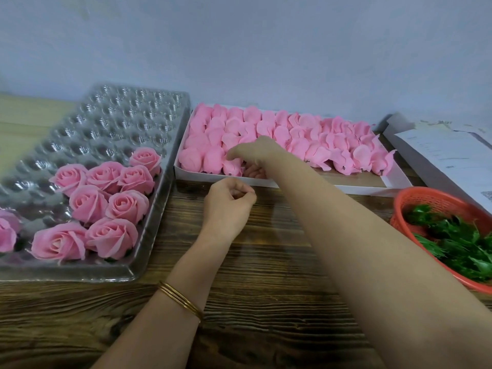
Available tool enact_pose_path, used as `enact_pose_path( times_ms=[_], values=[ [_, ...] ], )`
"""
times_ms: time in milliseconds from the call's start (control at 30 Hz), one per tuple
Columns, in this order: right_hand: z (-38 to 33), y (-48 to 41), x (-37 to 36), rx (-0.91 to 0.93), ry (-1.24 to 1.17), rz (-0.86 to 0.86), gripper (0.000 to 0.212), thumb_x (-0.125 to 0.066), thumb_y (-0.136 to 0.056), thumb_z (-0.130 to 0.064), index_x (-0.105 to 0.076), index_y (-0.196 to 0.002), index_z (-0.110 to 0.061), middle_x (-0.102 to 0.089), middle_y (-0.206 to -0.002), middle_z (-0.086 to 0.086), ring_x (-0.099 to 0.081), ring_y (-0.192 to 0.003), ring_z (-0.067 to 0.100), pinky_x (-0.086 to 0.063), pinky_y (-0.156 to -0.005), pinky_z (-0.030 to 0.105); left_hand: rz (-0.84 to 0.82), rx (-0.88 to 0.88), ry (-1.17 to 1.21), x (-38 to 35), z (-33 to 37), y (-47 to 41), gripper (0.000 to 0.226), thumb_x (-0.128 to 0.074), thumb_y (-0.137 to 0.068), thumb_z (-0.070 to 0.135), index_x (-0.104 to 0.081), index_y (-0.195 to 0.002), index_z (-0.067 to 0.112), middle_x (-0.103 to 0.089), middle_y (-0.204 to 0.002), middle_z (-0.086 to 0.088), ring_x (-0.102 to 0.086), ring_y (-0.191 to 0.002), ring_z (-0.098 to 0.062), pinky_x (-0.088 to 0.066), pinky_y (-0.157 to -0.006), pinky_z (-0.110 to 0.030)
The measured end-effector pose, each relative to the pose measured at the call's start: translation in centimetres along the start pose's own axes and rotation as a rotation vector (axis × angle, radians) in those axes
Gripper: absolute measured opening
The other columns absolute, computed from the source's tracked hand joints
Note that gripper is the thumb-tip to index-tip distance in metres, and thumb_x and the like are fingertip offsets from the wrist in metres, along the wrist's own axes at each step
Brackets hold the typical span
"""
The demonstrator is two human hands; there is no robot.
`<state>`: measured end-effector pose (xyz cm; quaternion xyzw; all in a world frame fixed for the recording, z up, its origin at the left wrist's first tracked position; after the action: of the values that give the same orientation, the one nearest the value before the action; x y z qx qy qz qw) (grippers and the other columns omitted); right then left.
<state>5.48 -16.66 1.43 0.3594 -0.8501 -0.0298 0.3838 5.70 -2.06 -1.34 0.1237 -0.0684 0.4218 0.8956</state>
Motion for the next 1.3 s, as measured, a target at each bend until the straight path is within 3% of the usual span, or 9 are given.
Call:
enact_pose_path(
  times_ms=[167, 400, 700, 833, 1000, 1100, 1167, 1300],
  values=[
    [-0.2, -0.3, -0.4, 0.001, 0.024, 0.004, 0.024, -0.074, -0.076, -0.027, -0.058, -0.074, -0.009, -0.058, -0.058, 0.006, -0.053, -0.047, 0.017, -0.048, -0.049, 0.023, 0.001, -0.008, -0.004, 0.0, 0.2, 0.1, 0.01, -0.067, -0.089, 0.012, -0.069, -0.084, 0.021, -0.07, -0.086, -0.001, -0.065, -0.085, -0.017, -0.056, -0.089, -0.041],
    [-0.4, -0.5, -0.8, 0.008, 0.043, 0.02, 0.021, -0.074, -0.074, -0.02, -0.056, -0.07, -0.009, -0.057, -0.058, 0.006, -0.056, -0.053, 0.018, -0.054, -0.06, 0.028, 0.007, -0.033, -0.011, 0.0, 0.5, 0.2, 0.013, -0.067, -0.088, 0.01, -0.067, -0.083, 0.021, -0.069, -0.083, 0.002, -0.063, -0.08, -0.014, -0.056, -0.085, -0.039],
    [0.0, -0.6, -0.7, 0.018, -0.013, 0.081, 0.027, -0.076, -0.07, -0.025, -0.054, -0.073, -0.011, -0.059, -0.066, 0.006, -0.057, -0.056, 0.018, -0.053, -0.054, 0.027, 0.003, -0.032, 0.007, 0.3, 0.7, 0.3, 0.014, -0.066, -0.087, 0.007, -0.068, -0.081, 0.019, -0.069, -0.082, -0.002, -0.063, -0.081, -0.019, -0.055, -0.09, -0.047],
    [0.5, -0.4, 0.2, 0.028, -0.048, 0.12, 0.028, -0.076, -0.068, -0.022, -0.051, -0.07, -0.01, -0.057, -0.054, 0.004, -0.055, -0.047, 0.016, -0.048, -0.045, 0.023, 0.001, -0.017, 0.009, 0.3, 0.6, 0.2, 0.012, -0.066, -0.088, 0.008, -0.068, -0.083, 0.019, -0.069, -0.087, -0.002, -0.064, -0.088, -0.019, -0.054, -0.095, -0.048],
    [0.8, 0.2, 1.1, 0.015, -0.068, 0.128, 0.028, -0.076, -0.067, -0.021, -0.051, -0.071, -0.01, -0.052, -0.048, 0.003, -0.051, -0.042, 0.016, -0.04, -0.04, 0.019, 0.002, -0.003, 0.026, 0.3, 0.3, -0.1, 0.009, -0.066, -0.089, 0.01, -0.069, -0.087, 0.018, -0.069, -0.089, -0.002, -0.062, -0.083, -0.017, -0.056, -0.086, -0.039],
    [1.0, 0.6, 1.5, 0.018, -0.087, 0.138, 0.026, -0.076, -0.067, -0.02, -0.052, -0.071, -0.01, -0.052, -0.047, 0.002, -0.051, -0.041, 0.016, -0.044, -0.044, 0.021, -0.007, 0.002, 0.059, 0.3, 0.1, -0.2, 0.009, -0.065, -0.091, 0.009, -0.067, -0.088, 0.017, -0.067, -0.085, -0.002, -0.061, -0.068, -0.01, -0.049, -0.06, -0.02],
    [1.2, 0.9, 1.8, 0.012, -0.105, 0.135, 0.025, -0.075, -0.065, -0.018, -0.052, -0.072, -0.01, -0.052, -0.049, 0.004, -0.051, -0.042, 0.018, -0.044, -0.047, 0.024, -0.016, 0.02, 0.076, 0.3, -0.1, -0.3, 0.009, -0.063, -0.092, 0.009, -0.067, -0.09, 0.016, -0.066, -0.081, -0.002, -0.062, -0.056, -0.005, -0.045, -0.051, -0.013],
    [1.3, 1.5, 2.0, -0.003, -0.137, 0.099, 0.022, -0.072, -0.061, -0.012, -0.057, -0.077, -0.006, -0.059, -0.059, 0.009, -0.054, -0.046, 0.022, -0.044, -0.048, 0.024, -0.056, 0.088, 0.204, 0.2, -0.3, -0.2, 0.011, -0.06, -0.096, 0.008, -0.067, -0.092, 0.015, -0.073, -0.084, -0.005, -0.072, -0.066, -0.006, -0.055, -0.062, -0.015]
  ],
)
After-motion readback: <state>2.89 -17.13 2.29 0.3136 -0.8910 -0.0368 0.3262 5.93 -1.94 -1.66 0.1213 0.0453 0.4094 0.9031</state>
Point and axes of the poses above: each hand's wrist, its own y-axis away from the middle knuckle, its own x-axis out of the back of the hand, z = x × y, the point moved 8 cm from there along -y, towards the middle knuckle
